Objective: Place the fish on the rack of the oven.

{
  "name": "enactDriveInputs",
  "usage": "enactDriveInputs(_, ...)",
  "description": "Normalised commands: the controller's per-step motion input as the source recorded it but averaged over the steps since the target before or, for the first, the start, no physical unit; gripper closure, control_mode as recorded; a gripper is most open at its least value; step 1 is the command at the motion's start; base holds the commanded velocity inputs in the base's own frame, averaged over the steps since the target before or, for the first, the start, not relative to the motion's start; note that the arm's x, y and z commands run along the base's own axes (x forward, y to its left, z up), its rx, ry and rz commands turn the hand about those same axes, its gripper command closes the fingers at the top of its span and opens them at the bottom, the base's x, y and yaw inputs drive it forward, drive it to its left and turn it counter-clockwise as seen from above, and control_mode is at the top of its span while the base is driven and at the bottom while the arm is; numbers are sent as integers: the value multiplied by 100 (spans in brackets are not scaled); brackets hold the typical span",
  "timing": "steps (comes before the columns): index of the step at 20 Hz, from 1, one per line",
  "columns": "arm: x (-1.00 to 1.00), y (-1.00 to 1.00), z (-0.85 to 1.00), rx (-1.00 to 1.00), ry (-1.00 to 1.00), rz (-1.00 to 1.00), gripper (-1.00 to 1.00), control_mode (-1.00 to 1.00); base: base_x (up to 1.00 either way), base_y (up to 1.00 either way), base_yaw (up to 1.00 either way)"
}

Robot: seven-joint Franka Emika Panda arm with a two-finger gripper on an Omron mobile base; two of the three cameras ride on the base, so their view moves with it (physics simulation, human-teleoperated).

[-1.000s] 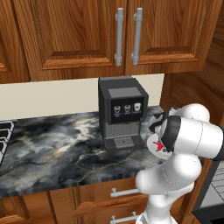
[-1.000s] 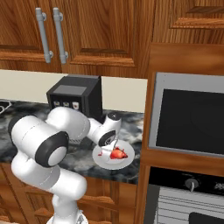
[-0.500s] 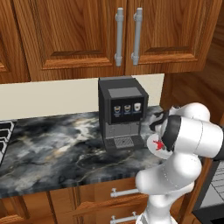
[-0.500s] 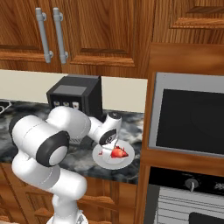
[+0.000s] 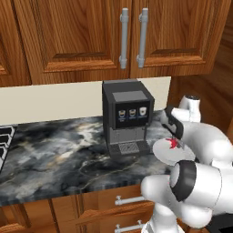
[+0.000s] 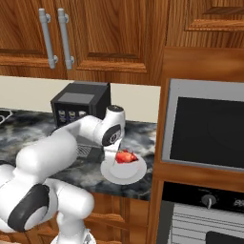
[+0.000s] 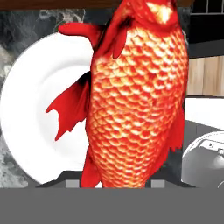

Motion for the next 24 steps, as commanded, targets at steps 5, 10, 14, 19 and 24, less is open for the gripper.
enactDriveInputs(5, -100, 4, 80, -11, -7, 0, 100, -100, 0, 0, 0)
enactDriveInputs(10, -100, 0, 83, -9, -10, 0, 100, -100, 0, 0, 0)
enactDriveInputs(14, -100, 0, 63, -9, -8, 0, 100, -100, 0, 0, 0)
enactDriveInputs(19, -100, -7, 30, -3, -6, 0, 100, -100, 0, 0, 0)
enactDriveInputs(24, -87, -71, 0, 0, 0, 1, 100, -100, 0, 0, 0)
